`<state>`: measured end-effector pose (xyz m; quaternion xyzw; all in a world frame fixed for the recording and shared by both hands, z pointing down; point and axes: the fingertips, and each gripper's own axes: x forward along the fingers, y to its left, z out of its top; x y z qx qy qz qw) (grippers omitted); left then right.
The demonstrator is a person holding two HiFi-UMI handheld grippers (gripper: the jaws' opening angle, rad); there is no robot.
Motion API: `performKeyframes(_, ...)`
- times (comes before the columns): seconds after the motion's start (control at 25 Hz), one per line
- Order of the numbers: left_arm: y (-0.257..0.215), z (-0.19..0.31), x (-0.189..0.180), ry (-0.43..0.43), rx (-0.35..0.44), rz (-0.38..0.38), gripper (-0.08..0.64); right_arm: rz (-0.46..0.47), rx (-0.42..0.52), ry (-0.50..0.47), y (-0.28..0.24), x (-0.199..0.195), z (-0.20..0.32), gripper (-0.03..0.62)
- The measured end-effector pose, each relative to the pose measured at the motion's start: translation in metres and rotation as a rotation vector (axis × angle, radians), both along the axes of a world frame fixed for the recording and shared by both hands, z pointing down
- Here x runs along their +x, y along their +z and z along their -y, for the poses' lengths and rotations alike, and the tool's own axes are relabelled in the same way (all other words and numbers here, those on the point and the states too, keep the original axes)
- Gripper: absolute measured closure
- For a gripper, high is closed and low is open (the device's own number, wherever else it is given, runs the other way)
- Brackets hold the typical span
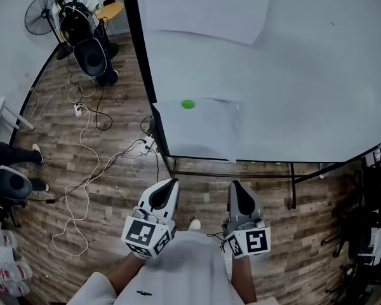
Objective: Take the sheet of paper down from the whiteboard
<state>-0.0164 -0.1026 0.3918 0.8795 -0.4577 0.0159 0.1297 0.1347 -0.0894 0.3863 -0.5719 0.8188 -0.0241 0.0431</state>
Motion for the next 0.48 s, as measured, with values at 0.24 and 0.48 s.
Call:
performKeyframes(0.24,-0.003,0.024,0.009,0.029,0.012,0.0,0.554,-0.014,0.026,0.02,-0.01,0.008,0.024,0.581)
performKeyframes(0.48,0.002,0.032,0.016,0.055,0.002,-0.003,0.554,-0.033,0.04,0.014,-0.015,0.006,0.038,0.581)
